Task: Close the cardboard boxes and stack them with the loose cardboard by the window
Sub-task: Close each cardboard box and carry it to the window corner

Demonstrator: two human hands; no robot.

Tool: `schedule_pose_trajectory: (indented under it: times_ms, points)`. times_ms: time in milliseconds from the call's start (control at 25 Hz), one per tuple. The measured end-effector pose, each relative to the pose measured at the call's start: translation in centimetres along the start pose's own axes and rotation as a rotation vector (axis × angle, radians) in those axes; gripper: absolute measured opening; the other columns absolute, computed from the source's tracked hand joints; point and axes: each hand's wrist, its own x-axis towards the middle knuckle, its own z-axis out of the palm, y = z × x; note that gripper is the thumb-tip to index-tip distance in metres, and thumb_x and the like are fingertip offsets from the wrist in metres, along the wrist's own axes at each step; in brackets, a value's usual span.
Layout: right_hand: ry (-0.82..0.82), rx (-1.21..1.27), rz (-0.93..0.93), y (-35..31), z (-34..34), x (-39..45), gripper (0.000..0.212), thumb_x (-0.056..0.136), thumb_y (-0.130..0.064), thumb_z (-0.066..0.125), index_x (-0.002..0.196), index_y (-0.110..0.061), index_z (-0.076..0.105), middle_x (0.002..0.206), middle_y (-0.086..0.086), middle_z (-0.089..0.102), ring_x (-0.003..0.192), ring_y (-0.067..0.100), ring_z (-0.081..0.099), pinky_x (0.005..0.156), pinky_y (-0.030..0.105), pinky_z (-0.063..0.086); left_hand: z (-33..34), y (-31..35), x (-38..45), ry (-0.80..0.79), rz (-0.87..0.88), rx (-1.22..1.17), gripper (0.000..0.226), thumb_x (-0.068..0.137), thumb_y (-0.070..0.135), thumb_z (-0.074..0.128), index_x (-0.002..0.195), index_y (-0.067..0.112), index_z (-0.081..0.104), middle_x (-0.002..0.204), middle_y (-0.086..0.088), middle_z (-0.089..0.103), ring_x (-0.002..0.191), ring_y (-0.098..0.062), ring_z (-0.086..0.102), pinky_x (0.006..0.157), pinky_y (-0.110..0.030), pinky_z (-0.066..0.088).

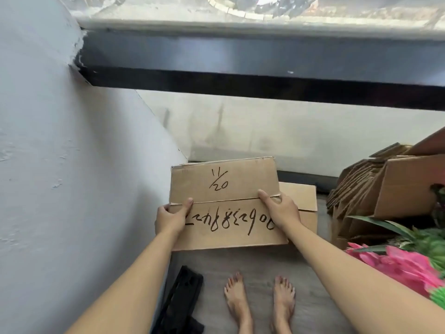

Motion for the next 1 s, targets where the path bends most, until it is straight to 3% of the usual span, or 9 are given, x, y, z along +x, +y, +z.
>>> schedule_pose_trajectory:
  times_ms: [80, 200, 320, 520, 720, 800, 880, 1000]
  points:
    - [-0.001, 0.003, 0.018, 1.3, 2.1, 2.3, 0.061, 0.081, -0.075, 0.058, 0.114, -0.025, 0.064, 0.114, 0.003, 0.07, 0.107, 0.027, 0.064, 0.093, 0.041, 0.051, 1.6, -0.2, 3.1, 0.012, 0.009, 0.043, 0.077, 0.069, 0.072, 0.075, 0.122, 0.023, 0.049, 0.119, 0.001, 0.058, 0.104, -0.022, 0.056, 0.087, -0.035, 0.044]
    - [-0.001, 0.014, 0.054, 3.2, 4.4, 5.4, 0.069, 0.08, -0.076, 0.058, 0.125, -0.024, 0.059, 0.12, 0.002, 0.068, 0.113, 0.027, 0.062, 0.096, 0.043, 0.05, 4.1, -1.0, 7.2, 0.036, 0.081, 0.138, 0.08, 0.074, 0.07, 0.073, 0.131, 0.017, 0.052, 0.132, -0.007, 0.055, 0.122, -0.028, 0.055, 0.1, -0.04, 0.046]
    - [-0.006, 0.026, 0.096, 5.1, 6.3, 7.7, 0.075, 0.078, -0.075, 0.061, 0.13, -0.022, 0.051, 0.126, 0.003, 0.065, 0.117, 0.029, 0.059, 0.097, 0.042, 0.048, 6.6, -2.0, 10.0, 0.043, 0.133, 0.176, 0.076, 0.079, 0.067, 0.069, 0.132, 0.014, 0.055, 0.134, -0.01, 0.053, 0.127, -0.029, 0.049, 0.107, -0.044, 0.042]
    - [-0.044, -0.097, 0.083, 7.1, 8.1, 10.2, 0.067, 0.09, -0.065, 0.053, 0.139, -0.019, 0.044, 0.139, 0.005, 0.056, 0.128, 0.031, 0.051, 0.102, 0.041, 0.043, 9.6, -3.5, 11.9, -0.013, 0.134, 0.224, 0.078, 0.085, 0.055, 0.071, 0.14, 0.006, 0.045, 0.141, -0.013, 0.053, 0.133, -0.032, 0.047, 0.111, -0.044, 0.038]
    - [-0.037, -0.108, 0.091, 7.7, 7.9, 10.9, 0.064, 0.094, -0.061, 0.05, 0.144, -0.021, 0.041, 0.14, 0.004, 0.056, 0.129, 0.03, 0.05, 0.1, 0.039, 0.042, 10.2, -2.9, 10.0, -0.058, 0.208, 0.426, 0.119, 0.082, 0.062, 0.07, 0.159, 0.009, -0.003, 0.165, -0.017, 0.012, 0.151, -0.034, 0.016, 0.12, -0.048, 0.021]
    - [-0.05, -0.07, 0.122, 7.9, 7.7, 10.8, 0.064, 0.094, -0.06, 0.05, 0.144, -0.02, 0.042, 0.139, 0.003, 0.057, 0.127, 0.03, 0.052, 0.102, 0.045, 0.045, 10.7, -3.1, 8.4, 0.012, 0.408, 0.659, 0.118, 0.079, 0.072, 0.063, 0.159, 0.022, -0.008, 0.165, -0.015, 0.003, 0.151, -0.035, 0.01, 0.117, -0.052, 0.024]
    - [-0.07, -0.006, 0.161, 8.1, 7.9, 10.9, 0.059, 0.095, -0.059, 0.049, 0.14, -0.021, 0.046, 0.135, 0.004, 0.059, 0.122, 0.031, 0.055, 0.098, 0.052, 0.049, 11.8, -3.7, 6.9, -0.047, 0.588, 0.892, 0.111, 0.076, 0.084, 0.052, 0.157, 0.037, -0.008, 0.165, -0.009, -0.006, 0.151, -0.034, 0.004, 0.113, -0.056, 0.03]
    - [-0.065, 0.032, 0.171, 8.3, 8.2, 10.9, 0.046, 0.097, -0.055, 0.048, 0.132, -0.026, 0.051, 0.127, 0.006, 0.063, 0.115, 0.033, 0.059, 0.094, 0.055, 0.052, 13.3, -4.8, 6.4, -0.211, 0.554, 1.009, 0.113, 0.074, 0.086, 0.052, 0.155, 0.046, -0.014, 0.165, -0.003, -0.023, 0.153, -0.034, -0.006, 0.11, -0.06, 0.034]
